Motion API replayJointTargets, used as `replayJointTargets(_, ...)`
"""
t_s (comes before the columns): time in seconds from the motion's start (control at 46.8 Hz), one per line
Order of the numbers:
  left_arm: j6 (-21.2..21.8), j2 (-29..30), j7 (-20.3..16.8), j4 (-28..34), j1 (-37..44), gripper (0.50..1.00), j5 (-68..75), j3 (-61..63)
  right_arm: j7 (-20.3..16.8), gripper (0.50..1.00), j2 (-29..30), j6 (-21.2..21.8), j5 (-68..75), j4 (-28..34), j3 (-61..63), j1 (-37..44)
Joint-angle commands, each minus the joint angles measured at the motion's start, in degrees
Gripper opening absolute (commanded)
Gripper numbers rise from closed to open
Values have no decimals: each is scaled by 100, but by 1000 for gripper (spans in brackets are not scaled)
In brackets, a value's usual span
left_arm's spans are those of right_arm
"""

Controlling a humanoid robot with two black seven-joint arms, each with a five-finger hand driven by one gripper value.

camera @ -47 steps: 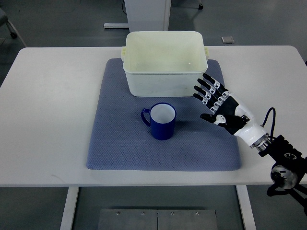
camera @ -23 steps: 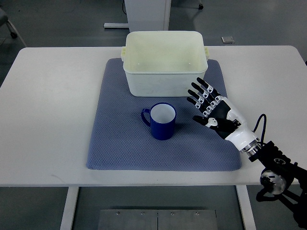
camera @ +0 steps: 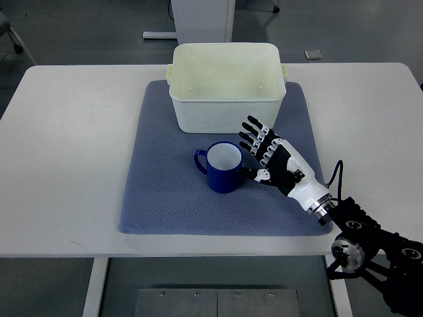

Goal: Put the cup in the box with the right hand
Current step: 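Move the open right hand toward the blue mug, then close the right hand around the blue mug's body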

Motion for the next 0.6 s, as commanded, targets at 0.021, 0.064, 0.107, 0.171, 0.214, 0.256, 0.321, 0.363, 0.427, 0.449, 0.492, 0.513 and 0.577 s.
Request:
replayJointTargets(0.021,0,0,-1,0,-1,1000,0,0,0,1000,113,-303,-10,-37,-133,45)
replayJointTargets(0.064,0,0,-1,0,-1,1000,0,0,0,1000,122,-347,-27,-46,-239,88)
replayJointTargets(0.107,0,0,-1,0,-1,1000,0,0,0,998,131,-383,-27,-54,-318,106)
replayJointTargets(0.171,0,0,-1,0,-1,1000,0,0,0,987,157,-532,-36,-81,-406,124)
replayJointTargets(0.214,0,0,-1,0,-1,1000,0,0,0,987,210,-646,-27,-90,-450,124)
replayJointTargets(0.256,0,0,-1,0,-1,1000,0,0,0,985,289,-778,-36,-116,-485,124)
replayJointTargets(0.321,0,0,-1,0,-1,1000,0,0,0,985,368,-936,-27,-142,-529,124)
replayJointTargets(0.363,0,0,-1,0,-1,1000,0,0,0,985,412,-1033,-27,-169,-529,124)
replayJointTargets(0.427,0,0,-1,0,-1,1000,0,0,0,985,526,-1156,-36,-221,-538,133)
replayJointTargets(0.449,0,0,-1,0,-1,1000,0,0,0,985,544,-1182,-36,-230,-538,133)
replayJointTargets(0.492,0,0,-1,0,-1,1000,0,0,0,985,570,-1218,-27,-239,-538,141)
replayJointTargets(0.513,0,0,-1,0,-1,1000,0,17,0,985,579,-1227,-27,-256,-538,141)
replayJointTargets(0.577,0,0,-1,0,-1,1000,0,0,0,983,588,-1235,-27,-300,-529,141)
